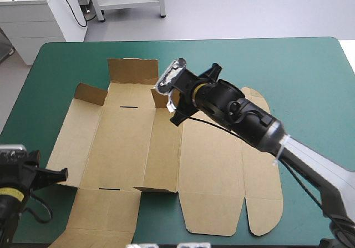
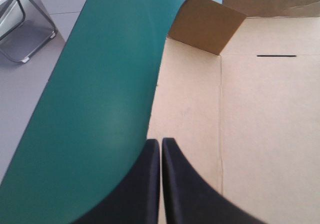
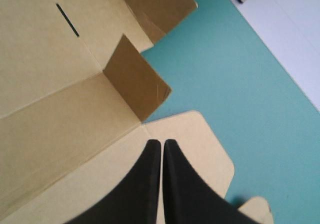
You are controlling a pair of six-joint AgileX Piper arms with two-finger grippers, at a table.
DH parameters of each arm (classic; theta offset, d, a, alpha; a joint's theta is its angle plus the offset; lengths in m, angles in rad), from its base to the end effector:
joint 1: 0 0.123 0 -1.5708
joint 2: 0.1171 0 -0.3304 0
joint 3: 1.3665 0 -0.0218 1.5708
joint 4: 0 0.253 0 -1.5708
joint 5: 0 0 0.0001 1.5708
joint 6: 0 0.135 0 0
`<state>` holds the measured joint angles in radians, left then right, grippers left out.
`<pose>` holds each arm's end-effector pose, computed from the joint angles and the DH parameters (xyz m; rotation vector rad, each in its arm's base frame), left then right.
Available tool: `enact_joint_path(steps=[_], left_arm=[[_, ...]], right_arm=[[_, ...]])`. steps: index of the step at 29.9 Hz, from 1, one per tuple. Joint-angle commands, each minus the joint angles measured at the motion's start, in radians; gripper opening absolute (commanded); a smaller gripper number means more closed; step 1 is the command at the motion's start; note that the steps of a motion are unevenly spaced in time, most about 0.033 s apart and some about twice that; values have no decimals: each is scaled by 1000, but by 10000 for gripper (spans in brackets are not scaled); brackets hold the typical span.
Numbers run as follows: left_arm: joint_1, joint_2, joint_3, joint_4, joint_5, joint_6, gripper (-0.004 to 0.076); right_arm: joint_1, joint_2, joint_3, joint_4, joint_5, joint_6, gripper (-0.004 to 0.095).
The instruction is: Fold the box
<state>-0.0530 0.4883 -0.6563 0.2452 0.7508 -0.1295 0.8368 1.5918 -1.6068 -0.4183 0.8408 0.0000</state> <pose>0.0867 0.0178 0.3344 0.0035 2.0483 0.1696 0.2942 0.2650 0.4154 -1.0477 1.9646 -0.0492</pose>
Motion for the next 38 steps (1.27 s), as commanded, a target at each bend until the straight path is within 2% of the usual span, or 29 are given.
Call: enact_joint_path(steps=[1,3,8,13,17,21,25,28,34,38], left_arm=[[-6,168,-130,79,-67,-1,-8],[-6,257,-198,88,-40,-1,-8],[-6,438,-328,97,83,52,-8],[-2,559,-408,95,124,101,-7],[61,639,-470,17,204,189,20],[229,722,-530,-315,243,365,18],[385,831,-593,-607,370,529,18],[416,912,-629,-657,450,575,18],[430,1059,-678,-619,531,577,18],[480,1099,-681,-626,541,564,18]], right_arm=[[-59,-134,103,-2,-53,51,-13],[-97,-194,187,25,-88,70,-21],[-220,-355,380,178,-203,65,-21],[-284,-479,506,266,-208,14,-21],[-289,-544,592,269,-210,12,-21],[-303,-596,676,285,-217,26,-21],[-347,-652,762,293,-245,61,-21],[-385,-706,812,316,-242,63,-21],[-437,-823,856,336,-184,90,-21],[-439,-889,870,326,-128,100,-21]])
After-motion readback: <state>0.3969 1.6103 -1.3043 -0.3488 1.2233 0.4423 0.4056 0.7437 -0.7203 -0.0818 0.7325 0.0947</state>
